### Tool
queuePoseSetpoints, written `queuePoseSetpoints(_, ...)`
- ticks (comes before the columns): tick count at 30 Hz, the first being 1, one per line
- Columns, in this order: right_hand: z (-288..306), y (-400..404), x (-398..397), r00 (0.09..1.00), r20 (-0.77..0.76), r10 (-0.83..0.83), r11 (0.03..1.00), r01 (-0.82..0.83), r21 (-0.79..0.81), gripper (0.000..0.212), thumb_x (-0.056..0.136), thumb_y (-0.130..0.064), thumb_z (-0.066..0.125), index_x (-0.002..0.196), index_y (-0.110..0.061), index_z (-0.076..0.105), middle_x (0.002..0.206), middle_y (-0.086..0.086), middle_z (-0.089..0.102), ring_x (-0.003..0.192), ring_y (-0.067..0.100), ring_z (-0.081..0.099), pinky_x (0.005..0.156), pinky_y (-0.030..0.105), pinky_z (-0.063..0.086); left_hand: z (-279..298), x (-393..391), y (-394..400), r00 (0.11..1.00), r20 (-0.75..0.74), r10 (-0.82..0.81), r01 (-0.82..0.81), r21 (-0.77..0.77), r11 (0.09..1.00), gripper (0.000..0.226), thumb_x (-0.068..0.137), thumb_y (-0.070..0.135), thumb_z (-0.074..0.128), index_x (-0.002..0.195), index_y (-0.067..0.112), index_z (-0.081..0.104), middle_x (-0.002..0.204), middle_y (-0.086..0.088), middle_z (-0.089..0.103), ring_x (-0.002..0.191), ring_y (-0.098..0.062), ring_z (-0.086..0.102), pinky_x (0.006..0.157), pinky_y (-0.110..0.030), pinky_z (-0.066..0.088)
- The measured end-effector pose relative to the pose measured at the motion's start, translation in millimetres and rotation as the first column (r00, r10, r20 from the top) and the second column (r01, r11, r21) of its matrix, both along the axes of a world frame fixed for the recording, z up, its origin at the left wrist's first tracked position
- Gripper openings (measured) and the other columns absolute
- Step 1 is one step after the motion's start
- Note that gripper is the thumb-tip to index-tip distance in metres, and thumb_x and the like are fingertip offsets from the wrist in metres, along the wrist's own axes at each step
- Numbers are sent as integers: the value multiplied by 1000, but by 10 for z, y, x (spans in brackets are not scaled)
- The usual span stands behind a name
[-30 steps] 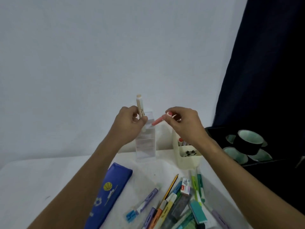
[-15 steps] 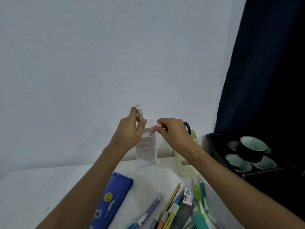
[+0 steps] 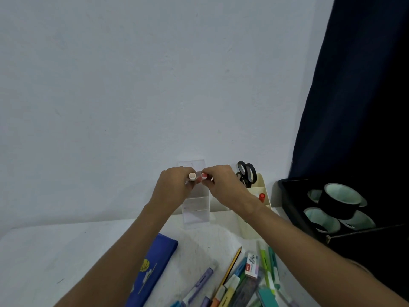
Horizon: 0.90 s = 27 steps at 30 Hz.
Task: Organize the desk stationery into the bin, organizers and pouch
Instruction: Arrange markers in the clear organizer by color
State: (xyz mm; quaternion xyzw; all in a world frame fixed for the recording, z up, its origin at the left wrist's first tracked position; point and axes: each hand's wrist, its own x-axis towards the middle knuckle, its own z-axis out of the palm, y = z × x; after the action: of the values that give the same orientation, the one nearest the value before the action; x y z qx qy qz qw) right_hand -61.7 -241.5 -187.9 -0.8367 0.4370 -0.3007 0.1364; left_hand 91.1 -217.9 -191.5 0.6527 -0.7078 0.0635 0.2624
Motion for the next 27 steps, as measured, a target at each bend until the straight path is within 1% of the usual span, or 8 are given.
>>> queuePoseSetpoints(4,-36,26,26,998,2,62,998,-62,-7,18,93,-13,54,97,-15,72,79,8,64,75,22,56,64,27,42,-86,31,-59,993,113,-14,25,-92,995,15,89,32,58,85,23,70,77,2,68,73,-20,61,68,-30,35)
queuePoseSetpoints(6,-67,24,39,997,7,76,997,-75,-19,21,92,-15,58,106,-23,71,85,9,59,80,20,54,63,19,37,-92,21,-80,982,190,7,8,-75,997,15,90,30,55,88,25,69,83,2,66,80,-20,59,71,-30,28)
queuePoseSetpoints(8,-94,10,51,994,32,108,994,-107,-35,24,89,-14,61,108,-26,71,89,10,61,83,21,56,70,20,42,-95,9,-99,971,239,30,-14,-66,998,15,90,28,55,90,26,70,88,-2,63,87,-22,57,73,-31,28)
queuePoseSetpoints(10,-116,-3,70,989,34,147,988,-145,-60,24,87,-10,62,104,-23,72,91,8,68,85,22,60,78,31,49,-130,-7,-111,952,295,77,-46,-110,993,7,82,25,66,79,22,71,83,-5,58,80,-24,54,68,-32,28)
queuePoseSetpoints(13,-134,-14,75,987,62,151,988,-148,-40,24,89,-9,61,108,-19,71,101,2,73,90,17,65,86,27,49,-164,-26,-118,926,342,159,-118,-138,983,10,68,25,77,65,19,69,75,-4,49,69,-21,45,59,-32,26)
queuePoseSetpoints(18,-175,-66,70,989,80,124,992,-123,-22,24,90,-11,60,112,-15,69,104,2,73,93,18,66,85,29,50,-221,2,-125,967,237,90,-76,-66,995,27,83,39,60,105,23,65,105,-1,50,98,-20,45,77,-30,27)
queuePoseSetpoints(21,-214,-100,71,987,89,133,991,-130,-37,23,90,-12,60,110,-15,70,100,2,74,89,18,66,82,32,52,-180,22,-45,993,119,21,-10,-89,996,30,82,40,63,108,24,67,109,0,55,103,-19,48,81,-30,29)
queuePoseSetpoints(27,-255,-123,72,987,90,133,990,-127,-67,31,90,-8,59,117,-22,68,104,-1,73,89,15,66,79,20,46,-109,104,55,999,48,-24,29,-99,995,20,84,36,62,100,27,68,101,5,63,98,-17,55,80,-31,29)
